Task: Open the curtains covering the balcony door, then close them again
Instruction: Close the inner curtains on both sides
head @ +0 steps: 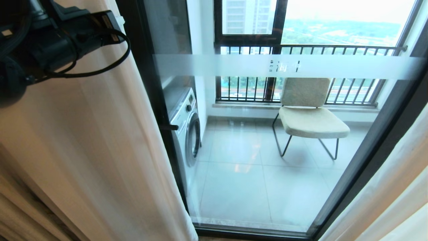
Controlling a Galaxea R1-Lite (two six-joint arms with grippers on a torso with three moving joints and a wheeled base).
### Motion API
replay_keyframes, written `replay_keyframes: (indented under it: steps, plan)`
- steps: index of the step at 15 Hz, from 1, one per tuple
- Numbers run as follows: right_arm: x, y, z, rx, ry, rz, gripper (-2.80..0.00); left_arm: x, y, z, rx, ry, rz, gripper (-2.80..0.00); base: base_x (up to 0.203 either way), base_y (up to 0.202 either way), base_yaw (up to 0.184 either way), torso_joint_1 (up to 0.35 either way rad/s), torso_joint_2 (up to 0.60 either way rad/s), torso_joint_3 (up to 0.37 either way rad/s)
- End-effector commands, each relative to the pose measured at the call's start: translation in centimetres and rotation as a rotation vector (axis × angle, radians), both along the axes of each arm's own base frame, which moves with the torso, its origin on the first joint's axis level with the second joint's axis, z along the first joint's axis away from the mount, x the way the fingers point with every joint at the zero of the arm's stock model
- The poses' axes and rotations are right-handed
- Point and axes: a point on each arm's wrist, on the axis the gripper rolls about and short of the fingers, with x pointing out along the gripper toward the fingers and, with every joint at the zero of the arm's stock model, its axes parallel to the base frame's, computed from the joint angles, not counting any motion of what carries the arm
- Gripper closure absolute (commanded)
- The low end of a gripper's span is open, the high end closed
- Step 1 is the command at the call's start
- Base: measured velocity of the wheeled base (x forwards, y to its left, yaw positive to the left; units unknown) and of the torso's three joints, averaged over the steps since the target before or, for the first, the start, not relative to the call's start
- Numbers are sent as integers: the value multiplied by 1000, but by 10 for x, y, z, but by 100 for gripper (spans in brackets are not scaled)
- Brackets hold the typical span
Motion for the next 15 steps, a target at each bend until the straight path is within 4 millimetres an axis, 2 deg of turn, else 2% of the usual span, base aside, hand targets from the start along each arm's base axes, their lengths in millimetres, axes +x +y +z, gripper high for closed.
replay_keyframes:
  steps: [1, 4, 15]
  plan:
    - [0, 0, 0, 0, -1, 0, 0, 0, 0, 1, 1, -6, -15, 0, 0, 0, 0, 0, 0, 0]
    - [0, 0, 0, 0, -1, 0, 0, -1, 0, 1, 2, -5, -17, 0, -4, -120, 0, -5, 6, 0]
    - [0, 0, 0, 0, -1, 0, 0, -1, 0, 0, 2, -4, -20, 0, 0, -189, 2, 3, 3, 1]
